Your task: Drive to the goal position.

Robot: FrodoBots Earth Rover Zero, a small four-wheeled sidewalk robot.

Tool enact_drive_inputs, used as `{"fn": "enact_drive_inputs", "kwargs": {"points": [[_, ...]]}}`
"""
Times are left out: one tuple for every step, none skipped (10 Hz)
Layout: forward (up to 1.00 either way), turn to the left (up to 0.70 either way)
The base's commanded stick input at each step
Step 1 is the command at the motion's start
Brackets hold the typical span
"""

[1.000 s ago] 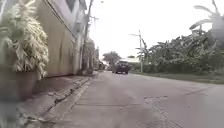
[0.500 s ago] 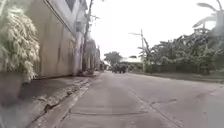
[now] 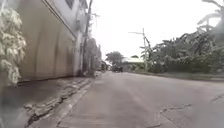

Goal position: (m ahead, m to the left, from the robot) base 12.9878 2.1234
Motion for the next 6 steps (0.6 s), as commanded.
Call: {"fn": "enact_drive_inputs", "kwargs": {"points": [[0.70,-0.09],[0.70,-0.24],[0.70,-0.34],[0.70,-0.35],[0.70,-0.35],[0.70,-0.31]]}}
